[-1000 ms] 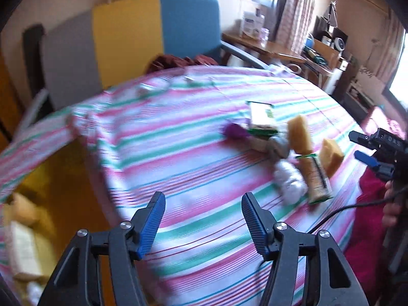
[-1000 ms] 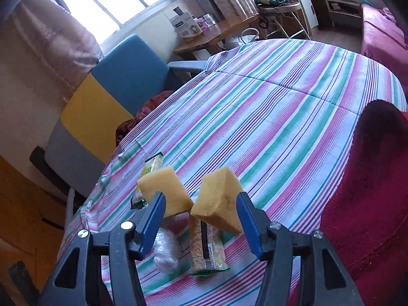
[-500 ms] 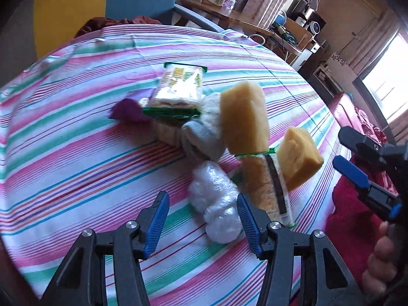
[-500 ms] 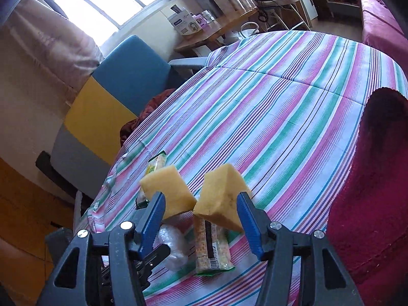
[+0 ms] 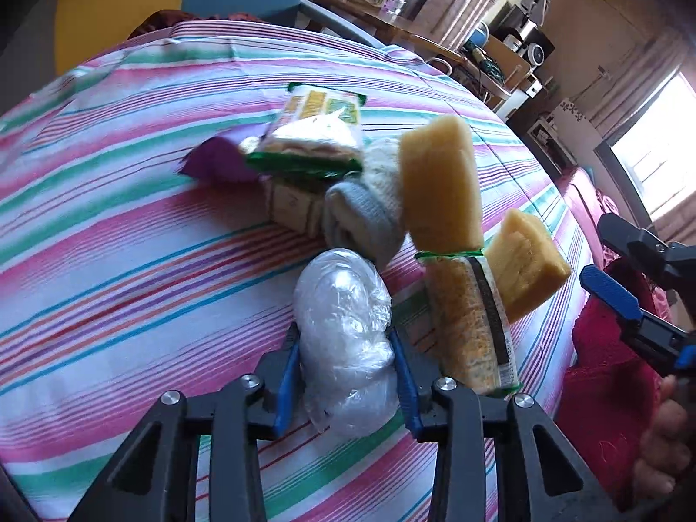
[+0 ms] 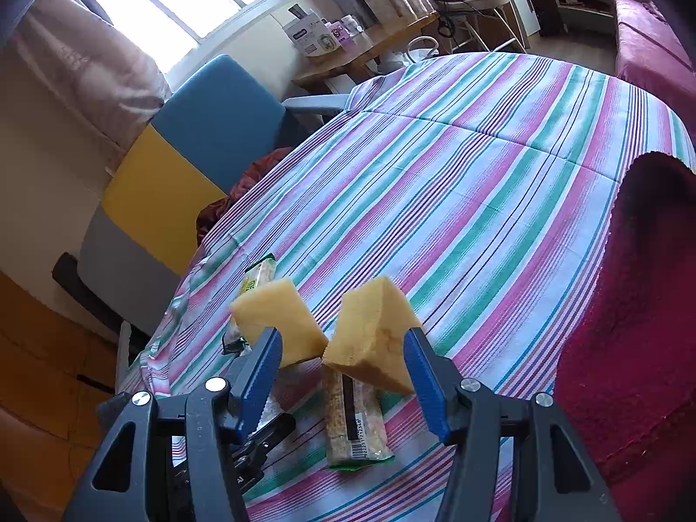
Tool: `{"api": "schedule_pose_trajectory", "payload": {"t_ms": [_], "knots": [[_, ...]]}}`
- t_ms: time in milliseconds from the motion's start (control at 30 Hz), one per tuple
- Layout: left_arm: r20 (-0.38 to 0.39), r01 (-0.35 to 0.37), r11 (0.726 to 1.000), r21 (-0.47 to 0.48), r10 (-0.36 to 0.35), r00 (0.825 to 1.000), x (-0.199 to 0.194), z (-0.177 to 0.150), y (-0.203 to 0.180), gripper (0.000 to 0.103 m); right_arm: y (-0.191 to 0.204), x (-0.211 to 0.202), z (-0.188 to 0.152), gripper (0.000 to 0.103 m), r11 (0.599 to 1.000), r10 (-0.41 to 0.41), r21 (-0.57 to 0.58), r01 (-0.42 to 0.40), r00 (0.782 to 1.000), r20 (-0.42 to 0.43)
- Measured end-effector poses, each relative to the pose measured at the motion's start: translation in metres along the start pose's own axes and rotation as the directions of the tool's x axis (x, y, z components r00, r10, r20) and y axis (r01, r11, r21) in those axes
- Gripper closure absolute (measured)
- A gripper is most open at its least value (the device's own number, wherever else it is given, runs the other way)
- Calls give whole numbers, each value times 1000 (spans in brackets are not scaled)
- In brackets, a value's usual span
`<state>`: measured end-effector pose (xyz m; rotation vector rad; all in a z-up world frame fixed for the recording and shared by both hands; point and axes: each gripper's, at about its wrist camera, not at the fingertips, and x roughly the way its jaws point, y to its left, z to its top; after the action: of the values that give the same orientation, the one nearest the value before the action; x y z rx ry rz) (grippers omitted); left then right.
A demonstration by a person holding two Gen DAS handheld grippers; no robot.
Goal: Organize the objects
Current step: 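Grasp the clear plastic bag with the left gripper while the right gripper grasps a yellow sponge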
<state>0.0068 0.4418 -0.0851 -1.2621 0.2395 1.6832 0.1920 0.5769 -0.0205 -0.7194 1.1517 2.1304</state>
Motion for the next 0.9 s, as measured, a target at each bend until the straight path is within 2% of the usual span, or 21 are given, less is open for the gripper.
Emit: {"api": "schedule_pose_trajectory", "payload": {"t_ms": [100, 500, 900], "knots": [[3, 3, 1000, -3, -3, 1000, -8, -8, 8, 64, 0, 2, 0, 44, 1000, -23, -1, 23, 1000, -7], [60, -77, 995, 59, 74, 995, -36, -54, 16, 65, 13, 15, -5, 44, 990, -116, -82, 111, 992, -59], [70, -80, 994, 71, 75, 995, -38, -63, 18, 64, 23, 44, -3, 44, 964, -223, -169, 203, 968, -110]]}}
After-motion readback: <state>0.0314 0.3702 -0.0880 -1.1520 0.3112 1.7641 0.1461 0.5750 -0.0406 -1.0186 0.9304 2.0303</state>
